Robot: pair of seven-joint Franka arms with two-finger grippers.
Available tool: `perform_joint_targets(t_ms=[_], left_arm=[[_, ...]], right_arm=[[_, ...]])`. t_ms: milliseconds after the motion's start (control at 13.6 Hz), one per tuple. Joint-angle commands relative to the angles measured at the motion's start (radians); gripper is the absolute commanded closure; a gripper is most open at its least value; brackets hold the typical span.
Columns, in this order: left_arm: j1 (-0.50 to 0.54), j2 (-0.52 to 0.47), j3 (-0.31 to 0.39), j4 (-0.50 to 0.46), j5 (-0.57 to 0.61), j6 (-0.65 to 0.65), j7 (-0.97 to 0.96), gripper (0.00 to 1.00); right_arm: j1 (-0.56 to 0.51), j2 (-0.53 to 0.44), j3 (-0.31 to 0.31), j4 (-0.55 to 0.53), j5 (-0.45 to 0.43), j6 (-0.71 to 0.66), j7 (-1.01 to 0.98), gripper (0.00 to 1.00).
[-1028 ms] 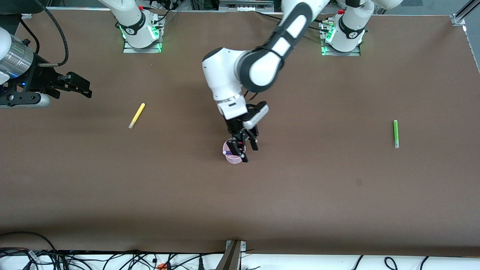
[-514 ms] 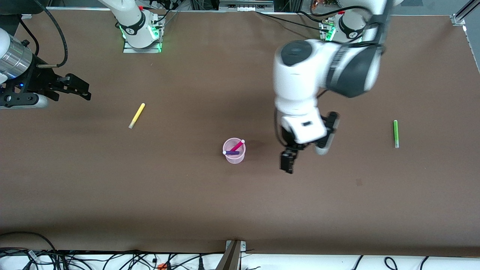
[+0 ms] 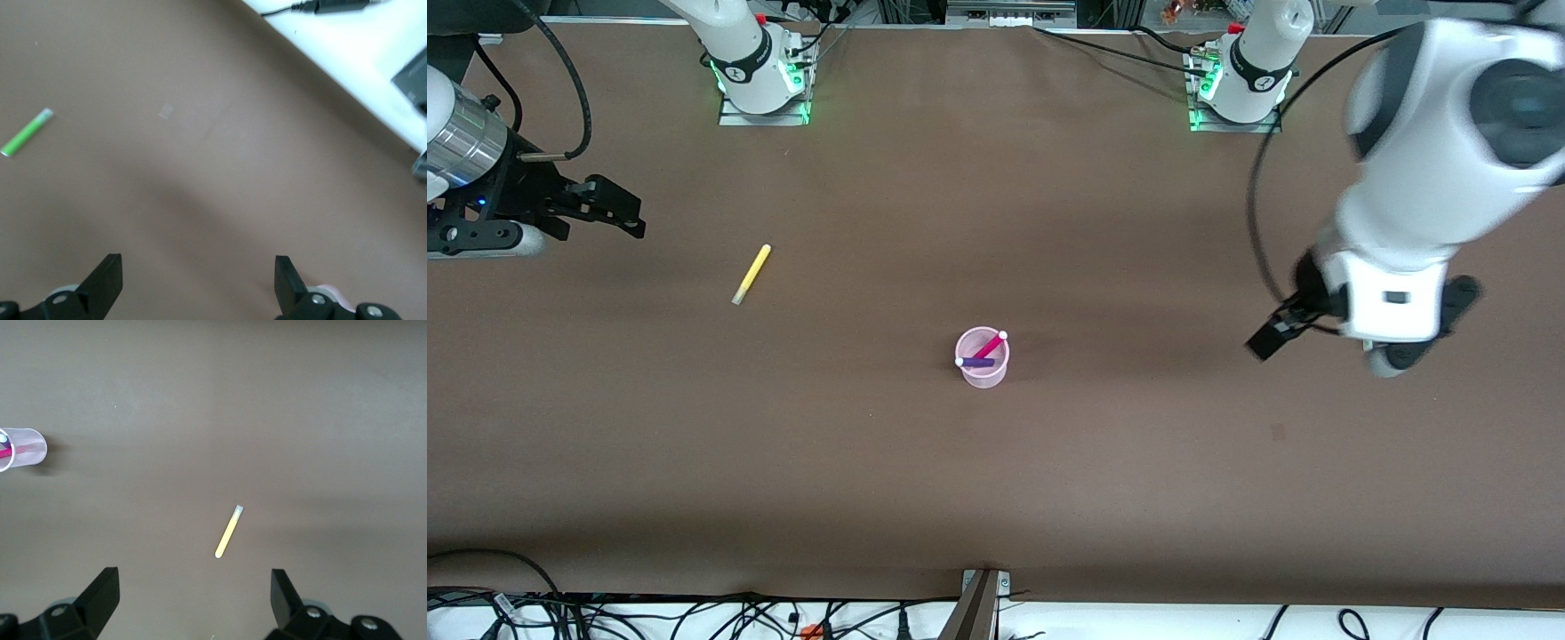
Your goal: Organize pens into pink holder with both arms
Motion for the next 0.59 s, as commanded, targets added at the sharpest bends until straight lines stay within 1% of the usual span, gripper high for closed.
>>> perform_joint_targets(t_ms=[0, 220, 294, 514], left_arm=[[0.1, -0.077, -0.02, -0.067, -0.047, -0.073, 0.285, 0.0], [0.182, -0.165, -0.02, -0.195, -0.044, -0.075, 0.583, 0.0], [0.191, -0.187, -0.02, -0.236, -0.043, -0.07, 0.669, 0.0], [0.197, -0.248, -0.019, -0.353, -0.009, -0.033, 0.812, 0.0]], right_arm=[[0.001, 0.007, 0.004, 0.018, -0.004, -0.005, 0.002, 0.0], [0.001, 0.007, 0.004, 0.018, -0.004, -0.005, 0.004, 0.0], [0.001, 0.007, 0.004, 0.018, -0.004, -0.005, 0.004, 0.0], [0.001, 0.007, 0.004, 0.018, -0.004, 0.004, 0.002, 0.0]])
